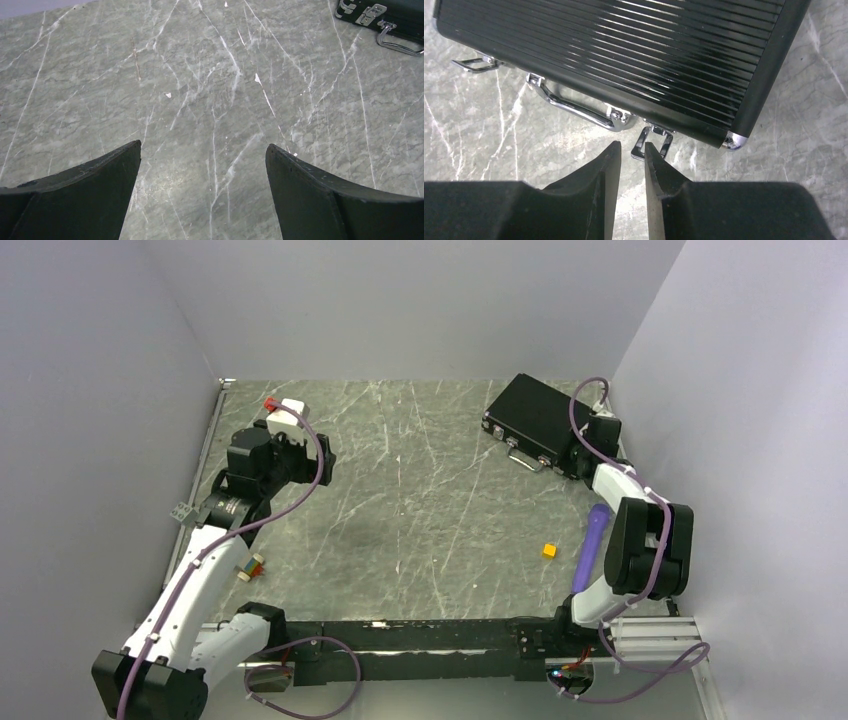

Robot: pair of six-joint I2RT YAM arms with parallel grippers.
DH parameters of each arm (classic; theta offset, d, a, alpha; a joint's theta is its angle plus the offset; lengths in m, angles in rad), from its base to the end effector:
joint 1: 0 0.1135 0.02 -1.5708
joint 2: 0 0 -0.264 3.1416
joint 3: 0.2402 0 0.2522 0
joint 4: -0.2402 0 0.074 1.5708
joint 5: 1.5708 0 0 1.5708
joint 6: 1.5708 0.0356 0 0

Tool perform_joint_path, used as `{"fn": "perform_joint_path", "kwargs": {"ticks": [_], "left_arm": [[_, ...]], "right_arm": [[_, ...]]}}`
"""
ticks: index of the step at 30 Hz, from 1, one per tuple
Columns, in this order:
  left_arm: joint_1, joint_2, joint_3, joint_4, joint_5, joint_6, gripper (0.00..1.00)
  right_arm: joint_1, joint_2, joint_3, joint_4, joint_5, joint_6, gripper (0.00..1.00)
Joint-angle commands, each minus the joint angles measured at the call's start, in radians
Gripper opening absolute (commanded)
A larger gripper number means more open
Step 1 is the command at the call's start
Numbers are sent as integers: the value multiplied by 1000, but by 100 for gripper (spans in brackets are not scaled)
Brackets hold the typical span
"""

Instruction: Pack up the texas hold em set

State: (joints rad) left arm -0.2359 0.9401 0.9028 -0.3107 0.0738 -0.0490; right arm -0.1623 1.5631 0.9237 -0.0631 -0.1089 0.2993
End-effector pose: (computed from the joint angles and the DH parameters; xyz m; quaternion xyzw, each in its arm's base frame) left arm 0.2077 -0.0526 0.3402 0.0974 0.8127 -0.1113 0.5635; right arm 0.3301 -0.0501 0.2088 0.1849 0.8871 0.0780 0.4157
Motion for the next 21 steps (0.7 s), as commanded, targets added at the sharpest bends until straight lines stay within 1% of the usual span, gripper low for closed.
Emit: {"fn": "perform_joint_path", "kwargs": {"ticks": [1, 7, 21], "left_arm": [[1, 2, -3, 37, 3, -9, 98], [1, 2, -1, 38, 6, -10, 98], [1, -4, -2, 36, 4, -9, 98]], "right_arm": [[-3, 2, 12, -1, 20, 15, 28], [-3, 4, -34, 12, 29, 26, 28], [-3, 77, -36, -2, 61, 23, 27]]}}
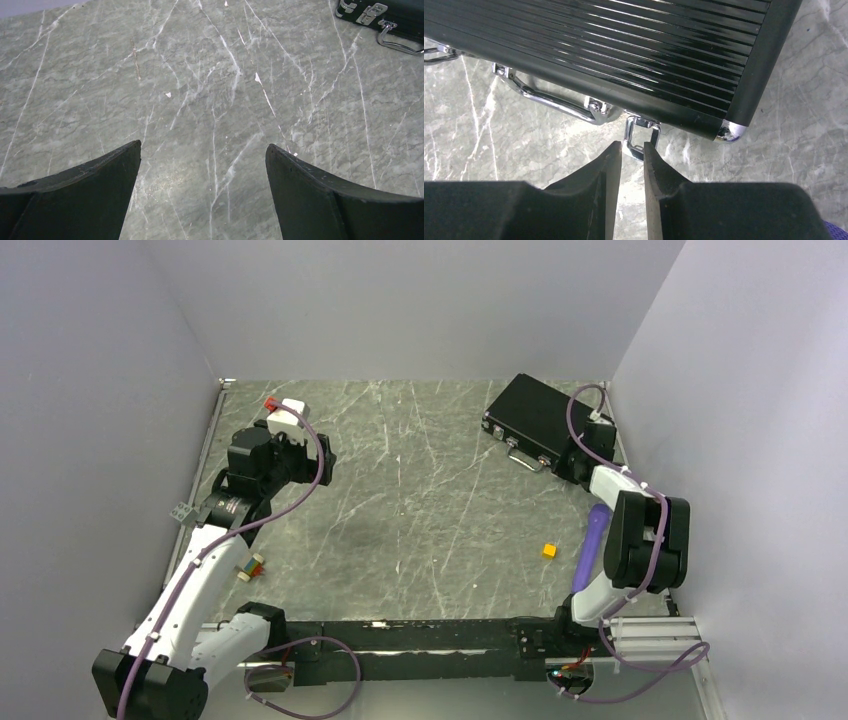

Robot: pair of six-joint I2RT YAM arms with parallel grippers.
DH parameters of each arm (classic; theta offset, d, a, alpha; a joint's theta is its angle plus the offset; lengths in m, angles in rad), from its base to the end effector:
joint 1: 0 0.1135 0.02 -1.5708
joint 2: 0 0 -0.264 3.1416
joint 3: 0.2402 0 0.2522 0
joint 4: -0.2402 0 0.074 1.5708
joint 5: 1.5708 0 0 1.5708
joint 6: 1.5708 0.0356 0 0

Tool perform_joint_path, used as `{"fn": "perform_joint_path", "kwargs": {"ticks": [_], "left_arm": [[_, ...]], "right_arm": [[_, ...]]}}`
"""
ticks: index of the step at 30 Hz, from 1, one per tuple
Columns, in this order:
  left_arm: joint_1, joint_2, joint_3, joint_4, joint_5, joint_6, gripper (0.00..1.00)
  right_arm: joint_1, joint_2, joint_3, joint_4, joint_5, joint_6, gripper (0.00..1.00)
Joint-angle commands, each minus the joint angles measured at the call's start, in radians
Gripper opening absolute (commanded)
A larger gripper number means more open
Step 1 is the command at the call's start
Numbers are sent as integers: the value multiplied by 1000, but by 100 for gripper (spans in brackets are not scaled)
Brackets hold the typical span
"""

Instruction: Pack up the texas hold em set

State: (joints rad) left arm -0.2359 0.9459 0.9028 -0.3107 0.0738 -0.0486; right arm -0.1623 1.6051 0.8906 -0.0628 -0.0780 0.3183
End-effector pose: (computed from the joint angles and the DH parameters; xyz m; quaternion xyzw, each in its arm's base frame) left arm 0.2090 -0.0529 0.3391 0.0977 0.8144 -0.1110 0.5612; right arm 0.3276 -0.0508 0.1854 0.2047 0.8987 0.0659 0.3822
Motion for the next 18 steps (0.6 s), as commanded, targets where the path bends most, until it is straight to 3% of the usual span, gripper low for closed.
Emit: {"fn": "perform_joint_path", "kwargs": {"ticks": [1, 18], "left_arm": [[2, -10, -2, 36, 3, -8, 98], [1, -15, -3, 35, 2, -8, 98]], "right_arm": [[-3, 41, -2, -4, 34, 3, 27], [2, 33, -4, 3, 33, -13, 25]]}}
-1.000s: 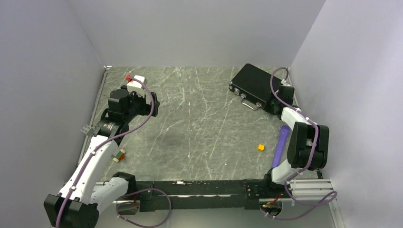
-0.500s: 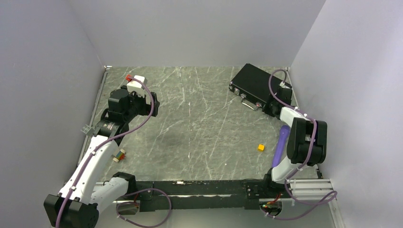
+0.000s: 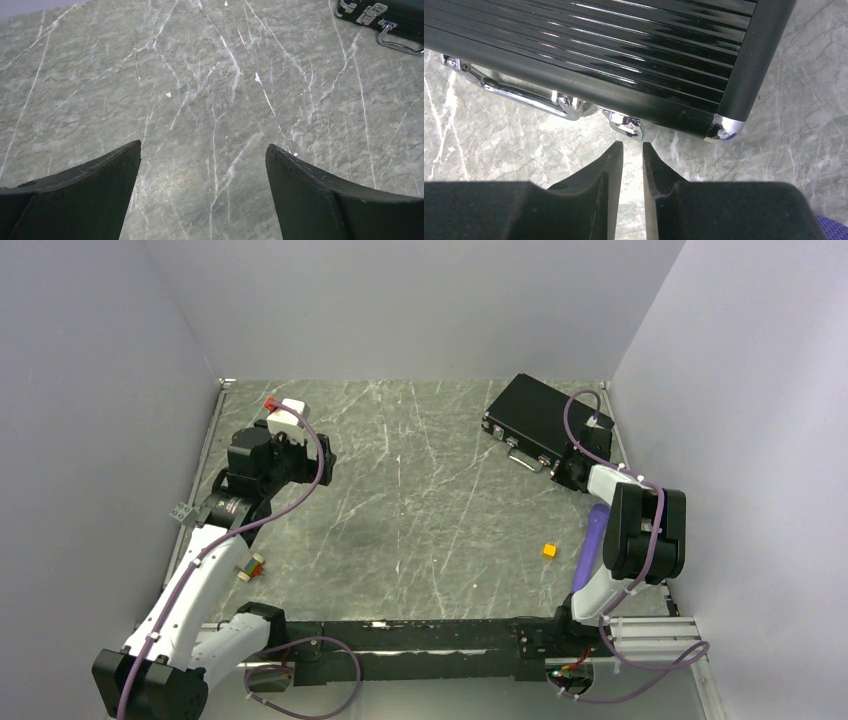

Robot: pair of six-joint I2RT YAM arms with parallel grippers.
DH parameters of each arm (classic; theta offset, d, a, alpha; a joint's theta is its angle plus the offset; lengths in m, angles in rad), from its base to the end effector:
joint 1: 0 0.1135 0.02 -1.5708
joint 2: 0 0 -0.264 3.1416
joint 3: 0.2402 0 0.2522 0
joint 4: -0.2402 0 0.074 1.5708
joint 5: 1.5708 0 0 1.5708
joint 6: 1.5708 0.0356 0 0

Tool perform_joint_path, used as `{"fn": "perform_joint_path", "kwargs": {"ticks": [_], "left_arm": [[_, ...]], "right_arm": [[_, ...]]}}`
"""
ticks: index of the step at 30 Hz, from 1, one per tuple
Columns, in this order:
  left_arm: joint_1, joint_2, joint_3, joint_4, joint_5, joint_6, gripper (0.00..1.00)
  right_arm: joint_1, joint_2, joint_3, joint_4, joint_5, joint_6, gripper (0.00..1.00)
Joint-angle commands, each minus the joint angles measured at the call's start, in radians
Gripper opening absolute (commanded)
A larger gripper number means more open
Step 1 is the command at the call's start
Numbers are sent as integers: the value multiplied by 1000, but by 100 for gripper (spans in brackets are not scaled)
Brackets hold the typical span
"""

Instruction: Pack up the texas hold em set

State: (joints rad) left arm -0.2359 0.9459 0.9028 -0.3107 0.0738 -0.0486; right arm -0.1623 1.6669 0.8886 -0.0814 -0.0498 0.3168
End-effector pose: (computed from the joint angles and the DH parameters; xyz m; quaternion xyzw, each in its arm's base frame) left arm 0.2090 -0.0529 0.3391 0.0977 0.8144 -0.1110 0.5612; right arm 0.3293 -0.0521 0.1640 0.2139 0.9125 0.0501 0.3452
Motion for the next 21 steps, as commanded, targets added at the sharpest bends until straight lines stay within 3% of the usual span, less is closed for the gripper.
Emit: {"fn": "perform_joint_path", "kwargs": {"ticks": [1, 21], "left_arm": [[1, -15, -2, 35, 1, -9, 98], [1, -17, -3, 33, 0, -7, 98]], "right_arm": [[5, -38, -1, 17, 3, -12, 24], [9, 61, 102, 27, 60, -53, 20]]}}
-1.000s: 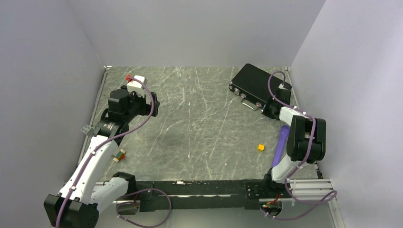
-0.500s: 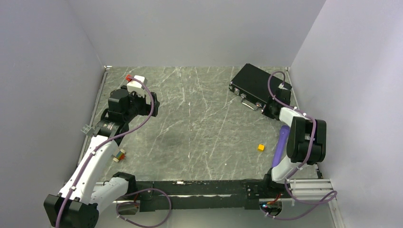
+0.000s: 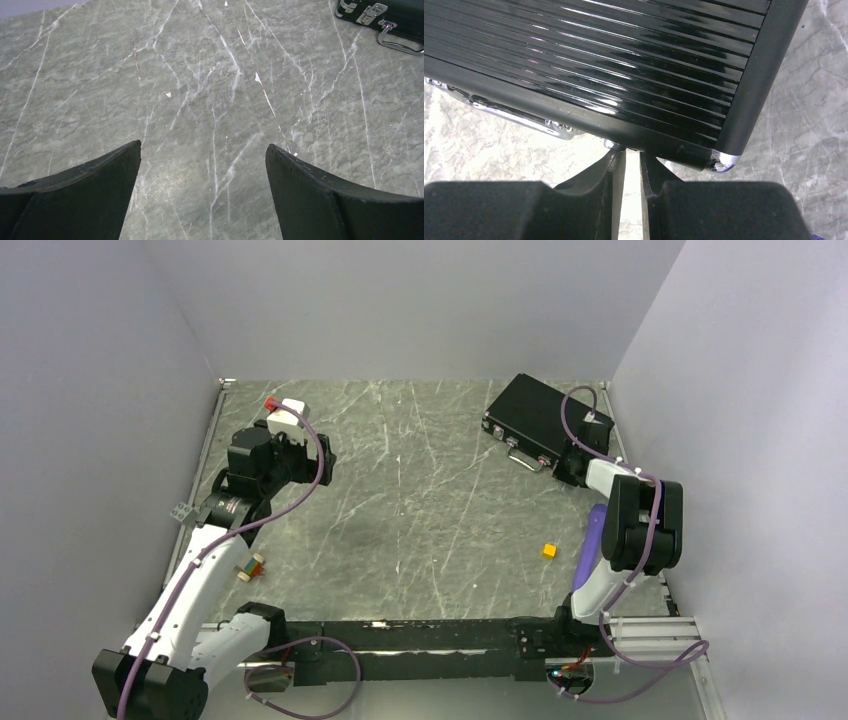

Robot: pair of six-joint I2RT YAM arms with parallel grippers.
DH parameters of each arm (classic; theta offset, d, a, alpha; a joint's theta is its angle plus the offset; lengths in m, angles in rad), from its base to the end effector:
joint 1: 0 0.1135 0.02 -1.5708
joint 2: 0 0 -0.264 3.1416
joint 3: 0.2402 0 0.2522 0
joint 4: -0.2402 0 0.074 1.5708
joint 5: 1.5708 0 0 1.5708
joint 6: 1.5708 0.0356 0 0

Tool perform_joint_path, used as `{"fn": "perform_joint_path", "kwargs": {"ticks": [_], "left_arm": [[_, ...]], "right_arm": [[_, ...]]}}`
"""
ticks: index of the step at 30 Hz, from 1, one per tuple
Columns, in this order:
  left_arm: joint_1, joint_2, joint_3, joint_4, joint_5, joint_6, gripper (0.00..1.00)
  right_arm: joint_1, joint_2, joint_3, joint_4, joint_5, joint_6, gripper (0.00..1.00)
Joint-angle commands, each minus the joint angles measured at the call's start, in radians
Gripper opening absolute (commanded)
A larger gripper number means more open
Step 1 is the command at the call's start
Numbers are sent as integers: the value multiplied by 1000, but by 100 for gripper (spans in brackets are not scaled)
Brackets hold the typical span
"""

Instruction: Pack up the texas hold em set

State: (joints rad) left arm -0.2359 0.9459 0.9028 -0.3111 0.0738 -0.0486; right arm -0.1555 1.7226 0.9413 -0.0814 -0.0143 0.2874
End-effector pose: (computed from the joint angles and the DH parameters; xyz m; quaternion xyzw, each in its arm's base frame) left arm 0.2090 -0.0529 0.3390 0.0977 0.8145 -0.1109 0.5610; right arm 0.3433 -0.0533 0.1613 0.2036 0.9156 0.0295 0.3455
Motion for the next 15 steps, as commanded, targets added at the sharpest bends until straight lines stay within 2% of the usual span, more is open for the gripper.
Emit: {"fn": "perform_joint_path", "kwargs": {"ticks": [1, 9, 15], "left_arm": [[1, -18, -2, 32, 1, -7, 98], [1, -25, -5, 38, 3, -8, 98], [1, -27, -3, 36, 7, -10, 98]], "right_arm": [[2, 2, 48, 25, 19, -24, 20], [36, -149, -19, 31, -97, -20, 23], [98, -126, 81, -1, -181, -8, 26]]}}
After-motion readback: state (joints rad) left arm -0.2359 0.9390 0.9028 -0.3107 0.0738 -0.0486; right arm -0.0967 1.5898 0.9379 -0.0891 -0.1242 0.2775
